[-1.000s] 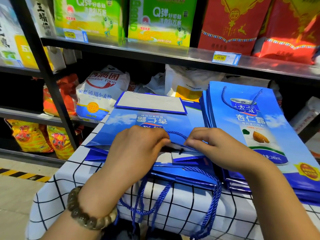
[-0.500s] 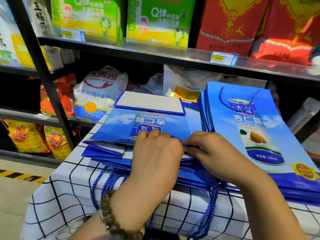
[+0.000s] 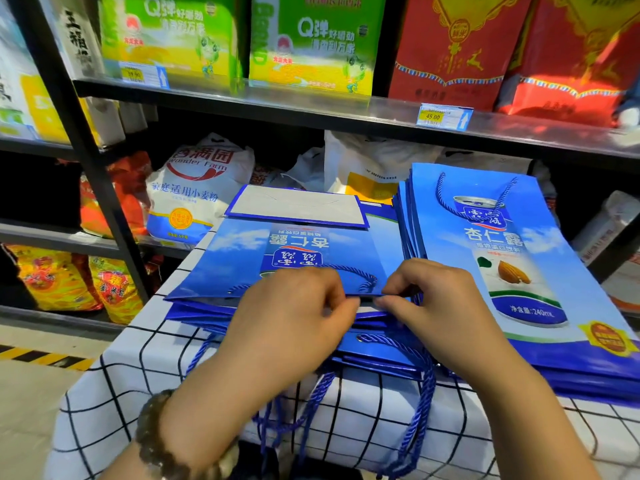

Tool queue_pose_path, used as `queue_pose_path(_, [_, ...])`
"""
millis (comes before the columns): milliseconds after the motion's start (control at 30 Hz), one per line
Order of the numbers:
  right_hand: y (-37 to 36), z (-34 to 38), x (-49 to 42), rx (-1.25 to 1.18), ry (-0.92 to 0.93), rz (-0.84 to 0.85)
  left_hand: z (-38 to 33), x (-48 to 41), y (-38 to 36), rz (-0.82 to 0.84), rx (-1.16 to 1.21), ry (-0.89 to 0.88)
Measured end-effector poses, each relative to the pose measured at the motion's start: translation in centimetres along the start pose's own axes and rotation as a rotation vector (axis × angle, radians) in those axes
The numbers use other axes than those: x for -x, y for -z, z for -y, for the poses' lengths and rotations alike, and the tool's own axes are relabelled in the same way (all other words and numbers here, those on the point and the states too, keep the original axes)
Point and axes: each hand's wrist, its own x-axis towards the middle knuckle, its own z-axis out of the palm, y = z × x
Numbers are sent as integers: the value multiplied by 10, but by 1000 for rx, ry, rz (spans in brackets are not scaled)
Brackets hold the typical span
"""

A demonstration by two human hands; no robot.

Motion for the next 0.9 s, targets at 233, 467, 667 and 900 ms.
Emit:
queue_pose_path(233, [-11,-4,14,44,74,-90,0,-42,-9,245,136,94])
queue_pose_path(467, [-16,-7,19,19,46,-46,3,-54,-19,229,180,119])
queue_pose_path(667, [-14,-3,20,46,117,44,14,-47,-21,83,115,137])
queue_pose_path(900, [-10,4,12,66,233,293,16,-28,1,77,325,71])
